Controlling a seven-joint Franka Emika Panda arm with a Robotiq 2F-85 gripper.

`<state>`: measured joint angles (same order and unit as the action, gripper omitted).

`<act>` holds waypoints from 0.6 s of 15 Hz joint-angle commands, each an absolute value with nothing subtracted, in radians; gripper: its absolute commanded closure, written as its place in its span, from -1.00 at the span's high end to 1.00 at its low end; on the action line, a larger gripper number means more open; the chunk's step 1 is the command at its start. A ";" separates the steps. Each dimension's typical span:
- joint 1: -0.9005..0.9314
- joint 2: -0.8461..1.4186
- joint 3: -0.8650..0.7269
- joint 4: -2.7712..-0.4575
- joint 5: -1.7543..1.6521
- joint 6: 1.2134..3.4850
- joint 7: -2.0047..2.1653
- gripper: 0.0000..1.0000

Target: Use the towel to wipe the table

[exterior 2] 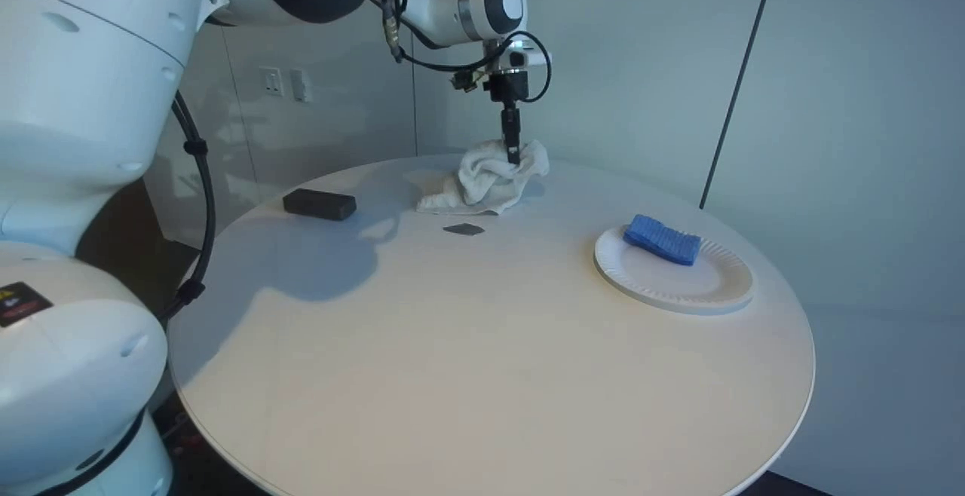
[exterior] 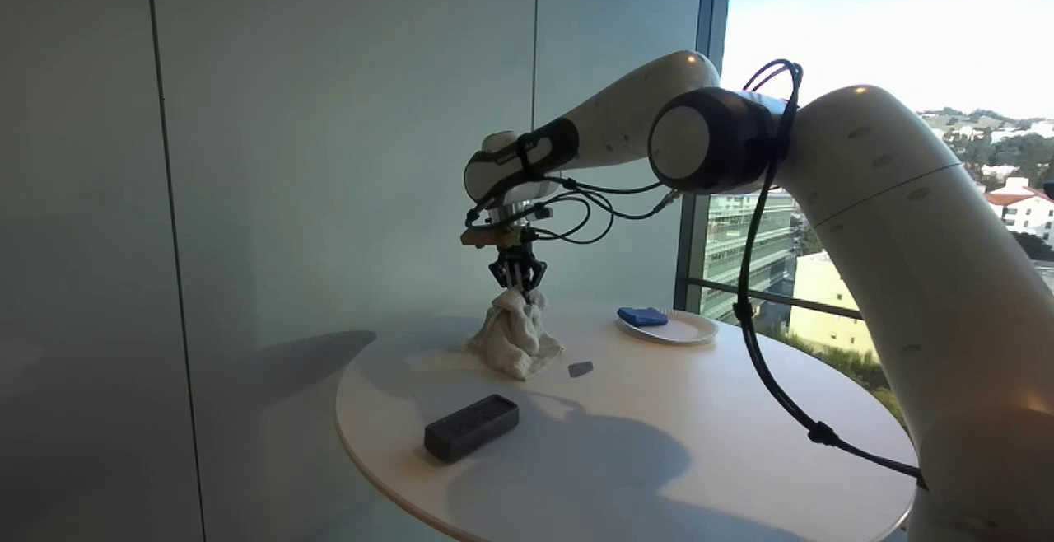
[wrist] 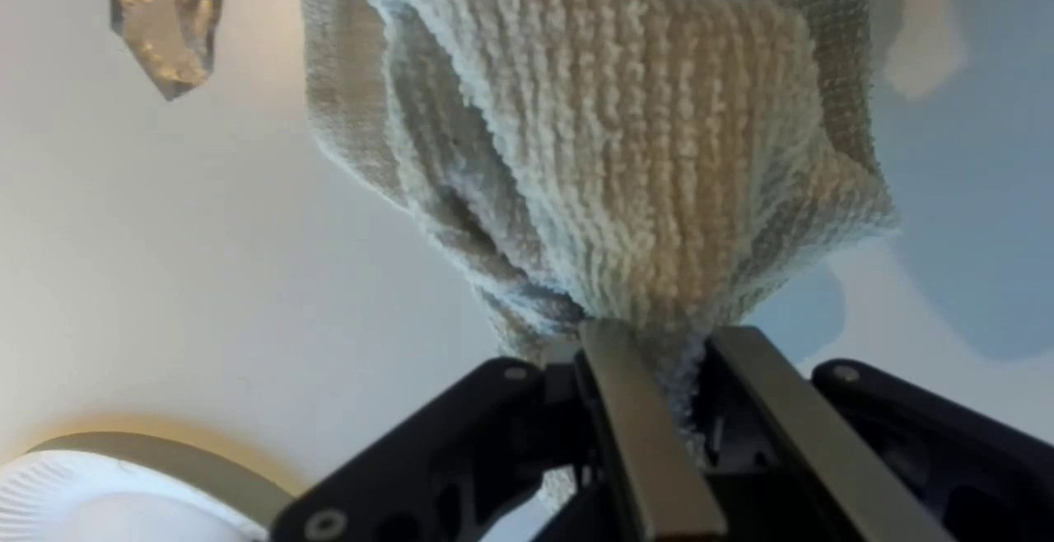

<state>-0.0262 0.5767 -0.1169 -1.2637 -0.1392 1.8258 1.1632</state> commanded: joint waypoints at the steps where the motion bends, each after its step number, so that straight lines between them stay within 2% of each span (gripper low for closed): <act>1: -0.021 0.636 -0.107 -1.242 -0.105 1.926 1.098 -0.83; 9: 0.047 0.490 -0.122 -1.582 -0.069 1.851 1.306 -0.83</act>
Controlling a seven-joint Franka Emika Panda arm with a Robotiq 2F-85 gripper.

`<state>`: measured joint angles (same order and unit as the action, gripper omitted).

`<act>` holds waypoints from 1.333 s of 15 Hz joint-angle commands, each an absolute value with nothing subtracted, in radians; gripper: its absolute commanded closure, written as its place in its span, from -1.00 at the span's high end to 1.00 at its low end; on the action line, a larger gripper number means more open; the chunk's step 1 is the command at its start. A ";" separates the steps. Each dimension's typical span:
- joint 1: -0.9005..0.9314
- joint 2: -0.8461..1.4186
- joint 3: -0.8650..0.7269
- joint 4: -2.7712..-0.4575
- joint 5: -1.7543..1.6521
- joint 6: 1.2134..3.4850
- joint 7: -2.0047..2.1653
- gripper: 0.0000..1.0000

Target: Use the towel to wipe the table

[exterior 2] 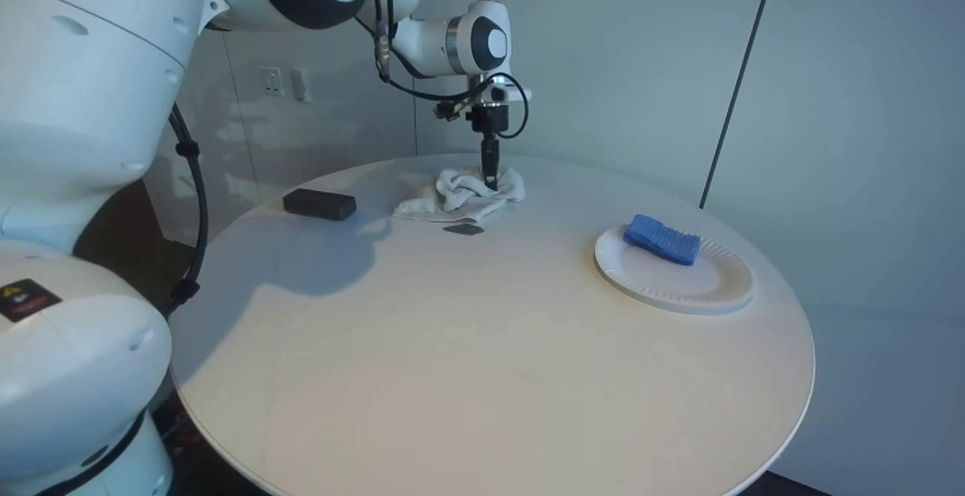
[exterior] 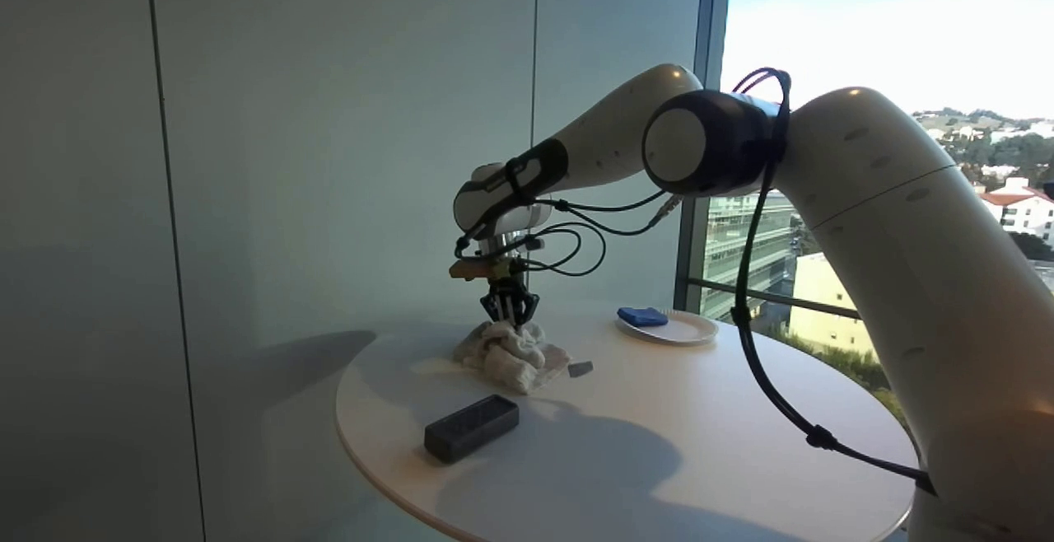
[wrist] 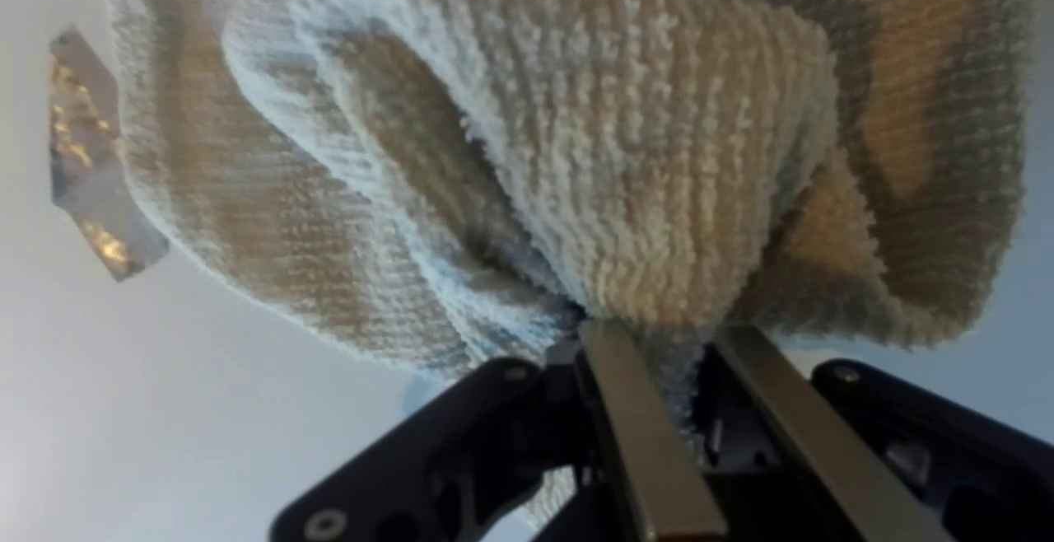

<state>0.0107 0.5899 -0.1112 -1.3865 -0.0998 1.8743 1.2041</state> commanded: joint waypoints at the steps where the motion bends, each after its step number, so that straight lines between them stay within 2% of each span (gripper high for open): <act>1: 0.054 0.464 -0.121 -1.626 -0.069 1.834 1.349 -0.83; 8: 0.051 0.311 -0.138 -1.886 -0.095 1.816 1.621 -0.83; 15: 0.035 0.376 -0.199 -1.629 -0.473 1.614 1.713 -0.83; 20: 0.015 0.450 -0.145 -1.425 -0.445 1.764 1.580 -0.80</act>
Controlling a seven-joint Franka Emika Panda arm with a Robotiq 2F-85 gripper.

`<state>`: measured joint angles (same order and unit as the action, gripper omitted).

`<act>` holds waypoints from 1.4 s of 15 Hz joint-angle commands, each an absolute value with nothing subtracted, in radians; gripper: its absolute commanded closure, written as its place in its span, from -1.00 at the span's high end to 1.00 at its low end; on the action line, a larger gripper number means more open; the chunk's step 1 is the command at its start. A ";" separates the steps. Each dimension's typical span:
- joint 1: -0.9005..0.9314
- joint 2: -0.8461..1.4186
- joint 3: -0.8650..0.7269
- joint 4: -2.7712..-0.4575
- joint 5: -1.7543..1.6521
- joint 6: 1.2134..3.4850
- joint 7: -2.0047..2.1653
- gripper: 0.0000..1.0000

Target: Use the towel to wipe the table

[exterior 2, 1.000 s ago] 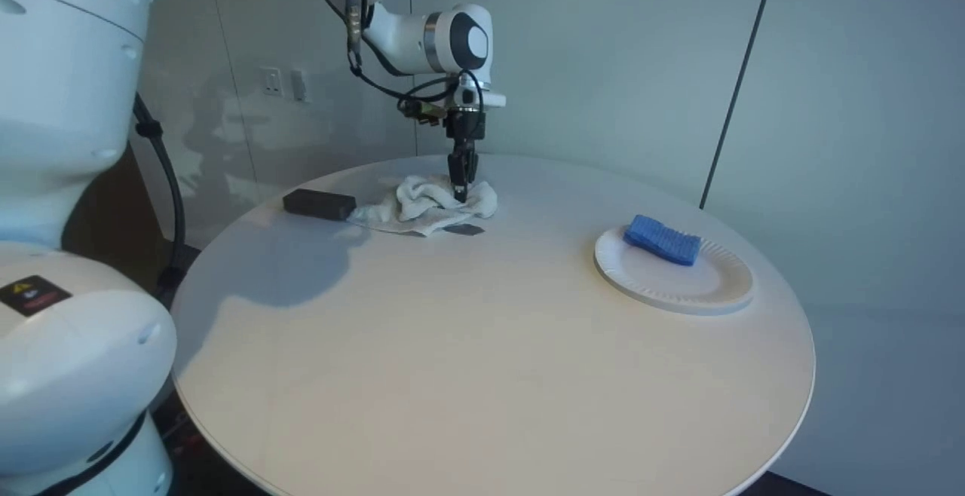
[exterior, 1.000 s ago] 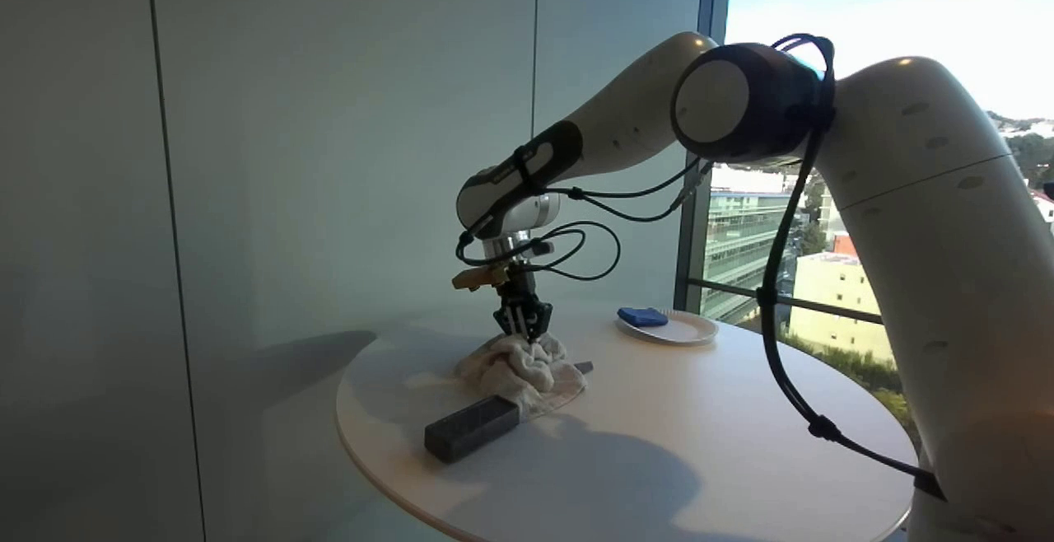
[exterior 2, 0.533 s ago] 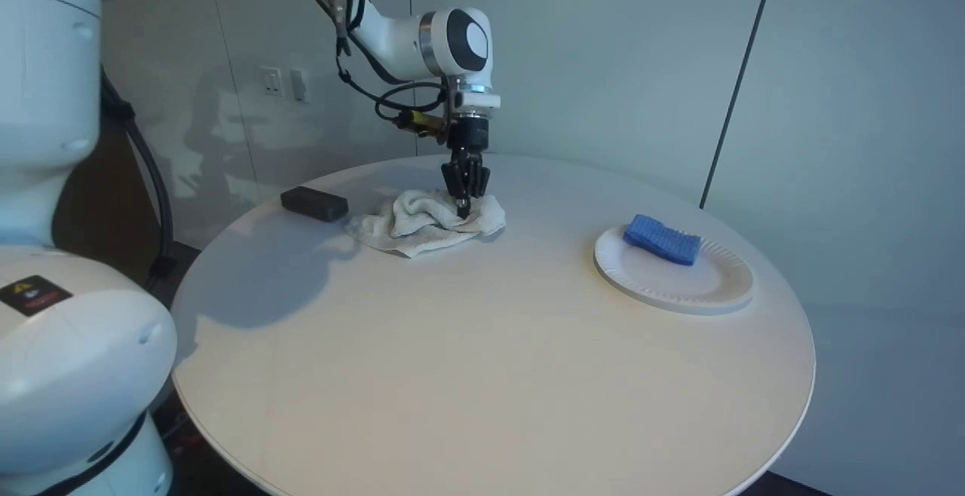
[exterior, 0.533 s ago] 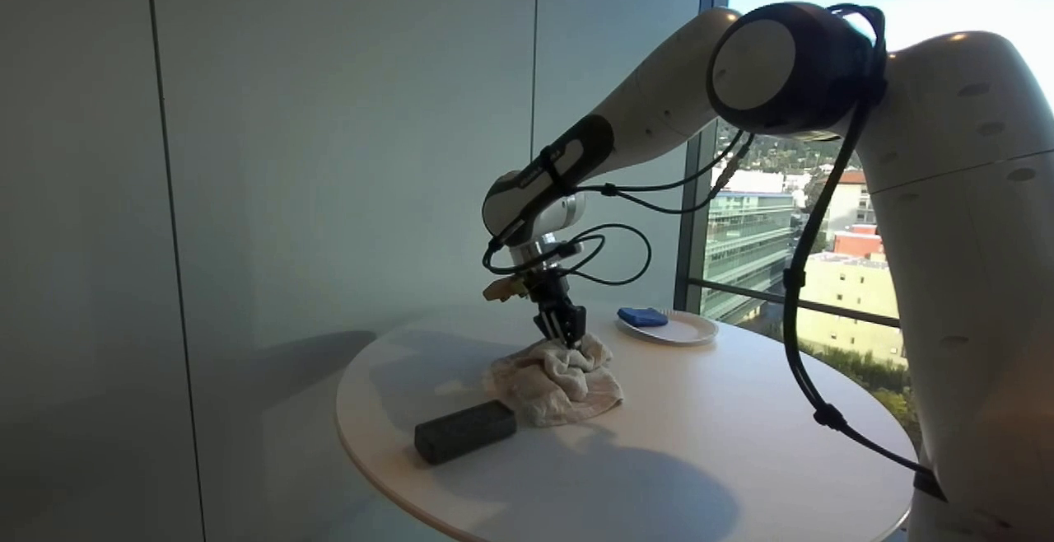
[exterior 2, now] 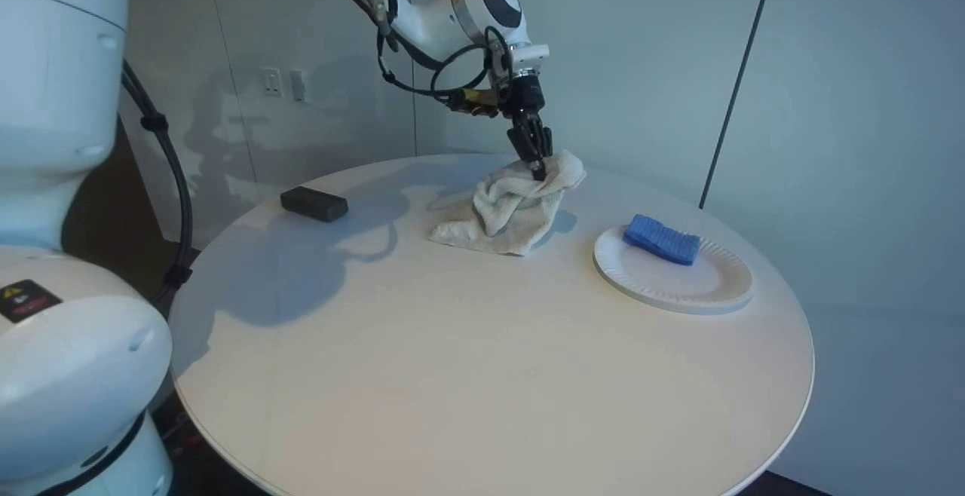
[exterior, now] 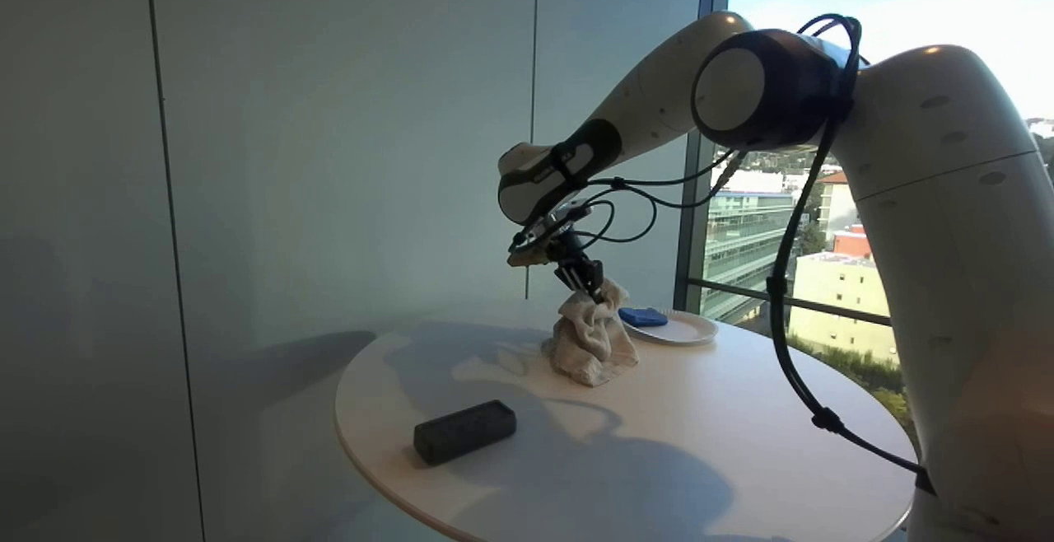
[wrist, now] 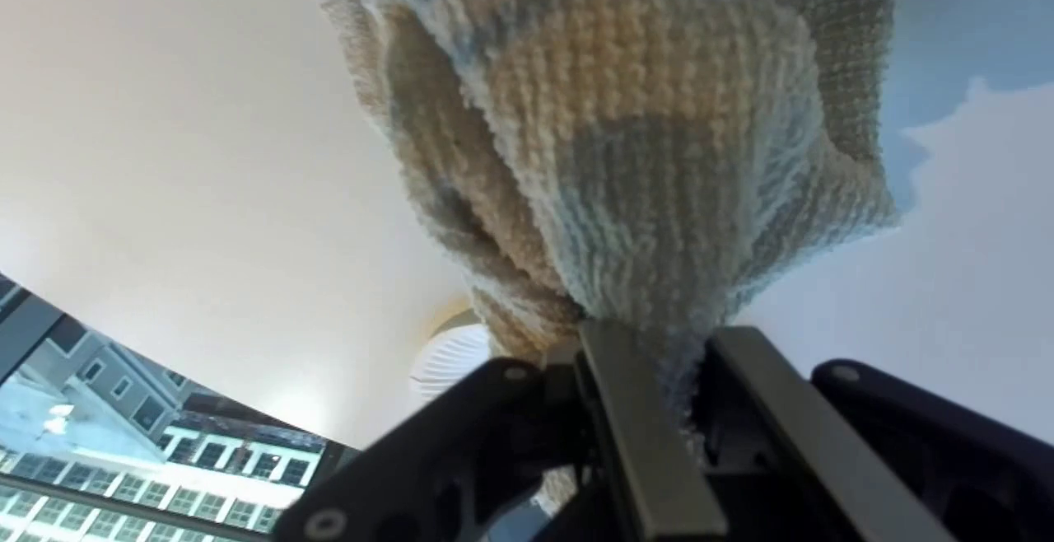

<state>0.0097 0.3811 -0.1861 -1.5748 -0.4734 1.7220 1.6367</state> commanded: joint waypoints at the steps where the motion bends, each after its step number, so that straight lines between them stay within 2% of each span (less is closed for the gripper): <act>1: 0.026 0.470 -0.128 -1.387 -0.416 1.788 1.581 -0.80; 6: 0.028 0.551 -0.068 -1.356 -0.298 2.047 1.496 -0.82; 12: -0.005 0.571 -0.121 -1.524 -0.216 2.043 1.444 -0.83; 21: 0.019 0.374 -0.107 -1.837 -0.097 1.990 1.498 -0.83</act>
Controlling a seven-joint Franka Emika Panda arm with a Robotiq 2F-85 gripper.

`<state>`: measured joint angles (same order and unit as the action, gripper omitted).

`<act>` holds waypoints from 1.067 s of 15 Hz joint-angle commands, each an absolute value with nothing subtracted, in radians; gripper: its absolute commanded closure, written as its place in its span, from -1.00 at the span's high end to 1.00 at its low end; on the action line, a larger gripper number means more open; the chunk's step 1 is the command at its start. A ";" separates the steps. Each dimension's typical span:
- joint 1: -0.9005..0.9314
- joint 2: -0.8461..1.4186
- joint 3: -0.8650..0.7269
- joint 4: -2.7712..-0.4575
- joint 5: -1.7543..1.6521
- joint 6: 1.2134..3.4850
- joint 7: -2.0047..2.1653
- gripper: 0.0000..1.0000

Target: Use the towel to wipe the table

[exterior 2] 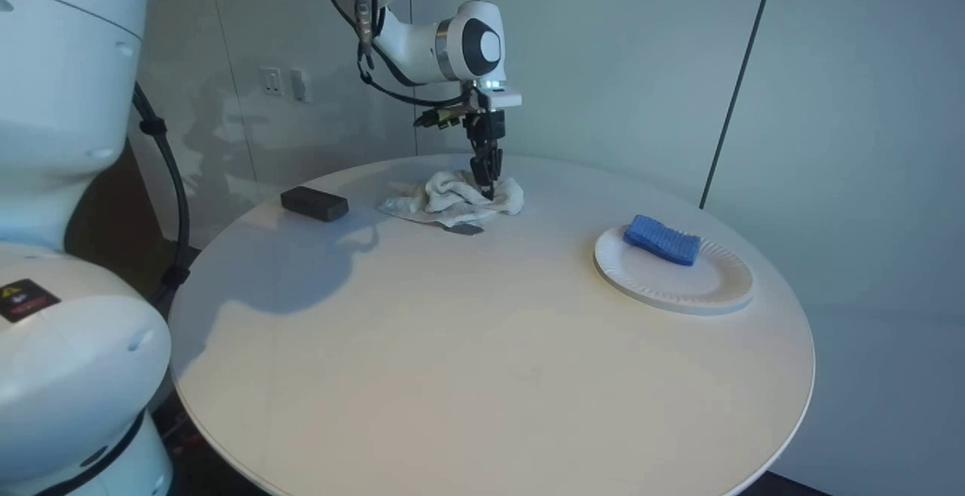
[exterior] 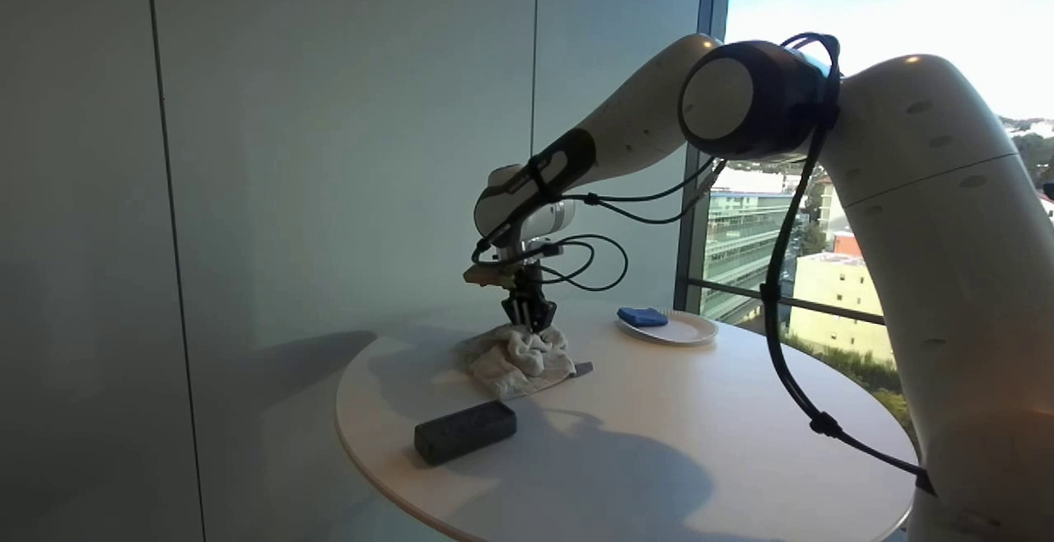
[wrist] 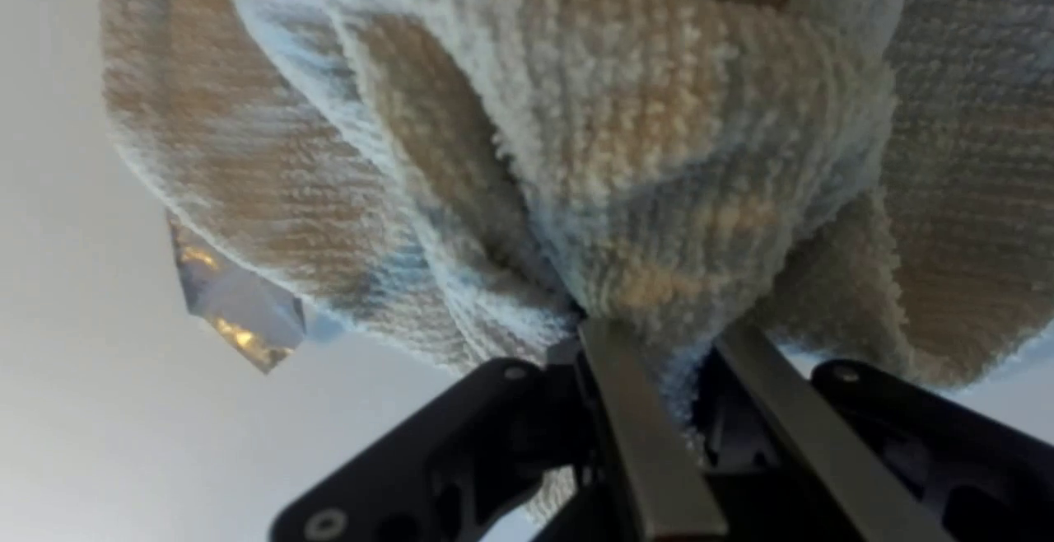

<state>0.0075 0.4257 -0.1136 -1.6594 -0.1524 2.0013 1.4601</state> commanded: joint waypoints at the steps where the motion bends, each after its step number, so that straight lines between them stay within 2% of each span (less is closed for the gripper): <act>1: 0.022 0.348 -0.109 -1.871 -0.093 1.975 1.513 -0.83; 10: 0.000 0.175 -0.105 -2.129 0.006 1.900 1.623 -0.83; 16: -0.082 0.143 -0.150 -2.199 0.120 1.917 1.645 -0.83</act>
